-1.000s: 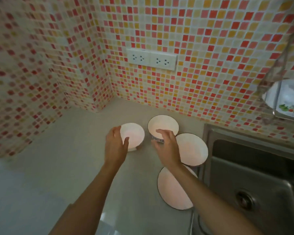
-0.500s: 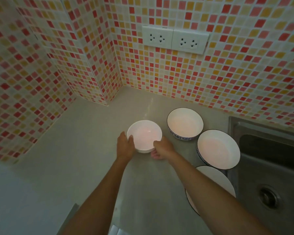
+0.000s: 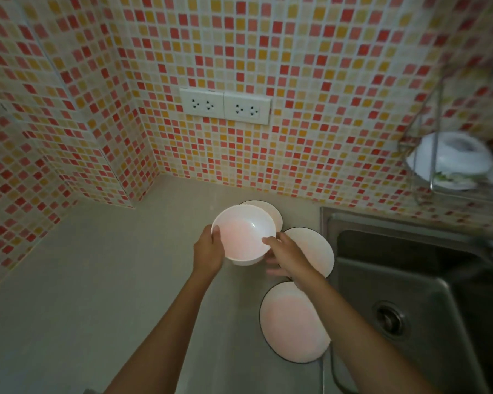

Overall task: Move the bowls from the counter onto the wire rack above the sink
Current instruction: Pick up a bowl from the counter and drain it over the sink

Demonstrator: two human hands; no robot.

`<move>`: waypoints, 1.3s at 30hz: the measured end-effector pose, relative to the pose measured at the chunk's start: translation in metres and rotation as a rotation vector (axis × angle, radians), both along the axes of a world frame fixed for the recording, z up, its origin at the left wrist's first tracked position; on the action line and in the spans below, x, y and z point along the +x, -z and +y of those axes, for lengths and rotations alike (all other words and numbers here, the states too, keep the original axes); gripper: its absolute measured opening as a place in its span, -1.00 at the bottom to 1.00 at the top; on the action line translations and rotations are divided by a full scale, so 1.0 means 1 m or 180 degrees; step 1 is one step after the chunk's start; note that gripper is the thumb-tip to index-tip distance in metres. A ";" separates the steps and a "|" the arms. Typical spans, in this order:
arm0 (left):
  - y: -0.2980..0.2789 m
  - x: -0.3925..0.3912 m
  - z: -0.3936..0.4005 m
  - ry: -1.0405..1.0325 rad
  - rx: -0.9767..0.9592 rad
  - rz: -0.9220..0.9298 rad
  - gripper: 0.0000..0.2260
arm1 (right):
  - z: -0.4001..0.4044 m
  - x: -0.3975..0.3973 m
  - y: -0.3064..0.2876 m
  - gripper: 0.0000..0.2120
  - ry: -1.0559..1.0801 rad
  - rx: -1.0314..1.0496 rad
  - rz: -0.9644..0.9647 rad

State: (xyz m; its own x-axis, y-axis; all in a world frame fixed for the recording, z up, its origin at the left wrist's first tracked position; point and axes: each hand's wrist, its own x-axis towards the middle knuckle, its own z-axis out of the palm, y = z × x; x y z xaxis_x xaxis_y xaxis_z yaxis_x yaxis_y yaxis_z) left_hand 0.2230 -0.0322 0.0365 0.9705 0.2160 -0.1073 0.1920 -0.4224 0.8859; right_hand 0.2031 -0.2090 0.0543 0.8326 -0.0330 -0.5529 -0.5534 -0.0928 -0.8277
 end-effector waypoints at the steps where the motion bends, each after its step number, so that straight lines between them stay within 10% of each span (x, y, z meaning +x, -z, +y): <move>1: -0.002 -0.002 -0.013 0.0106 -0.0025 -0.0022 -0.67 | -0.015 -0.007 -0.003 -0.63 0.0102 0.0347 0.0100; 10: -0.017 -0.045 -0.153 0.1166 -0.0469 0.0158 -0.65 | -0.157 -0.088 -0.004 -0.62 0.1035 0.1759 0.0303; 22: 0.039 -0.145 -0.318 0.1308 0.0460 -0.0244 -0.63 | -0.348 -0.210 0.040 -0.59 0.1498 0.1494 0.0491; 32: 0.138 -0.235 -0.349 0.2296 0.2440 0.0626 -0.38 | -0.422 -0.258 0.084 -0.40 0.1618 0.1040 0.0612; 39: 0.142 -0.236 -0.350 0.2248 0.2408 0.0451 -0.40 | -0.433 -0.264 0.108 -0.47 0.1715 0.0593 0.0436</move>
